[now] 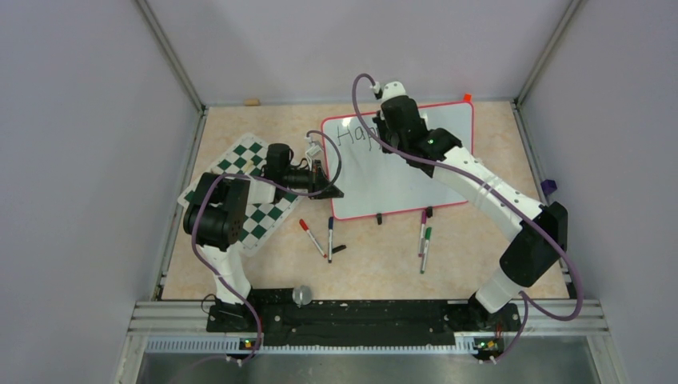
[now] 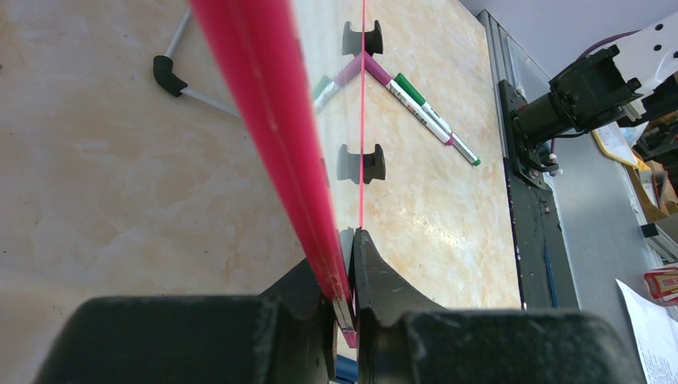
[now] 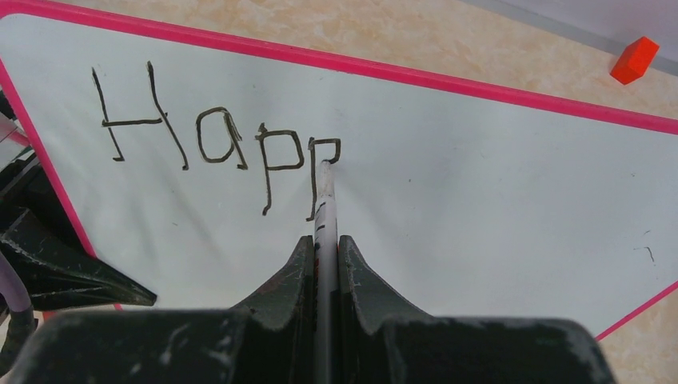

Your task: Write a sentence on the whiteboard

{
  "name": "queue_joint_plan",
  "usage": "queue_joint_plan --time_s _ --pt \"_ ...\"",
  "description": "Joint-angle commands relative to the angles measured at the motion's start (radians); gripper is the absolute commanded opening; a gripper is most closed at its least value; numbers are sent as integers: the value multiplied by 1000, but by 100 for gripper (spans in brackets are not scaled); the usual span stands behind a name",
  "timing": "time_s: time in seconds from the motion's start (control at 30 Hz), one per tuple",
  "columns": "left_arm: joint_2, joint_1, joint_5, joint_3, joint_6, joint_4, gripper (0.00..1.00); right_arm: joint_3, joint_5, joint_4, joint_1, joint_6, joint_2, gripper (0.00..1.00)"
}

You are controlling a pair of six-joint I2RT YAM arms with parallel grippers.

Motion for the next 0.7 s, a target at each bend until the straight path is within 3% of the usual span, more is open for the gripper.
queue_joint_plan --time_s 0.0,0.3,0.5,0.67 --pt "25 -21 8 -39 102 -32 0 -2 -43 16 -10 -1 -21 0" --pt "28 -21 7 -39 100 -32 0 -17 -57 38 -14 21 -86 0" --pt "25 -21 7 -38 100 -33 0 -81 -159 105 -82 68 -173 0" --pt "24 -21 9 -39 100 -33 0 -99 -130 110 -108 68 -186 0"
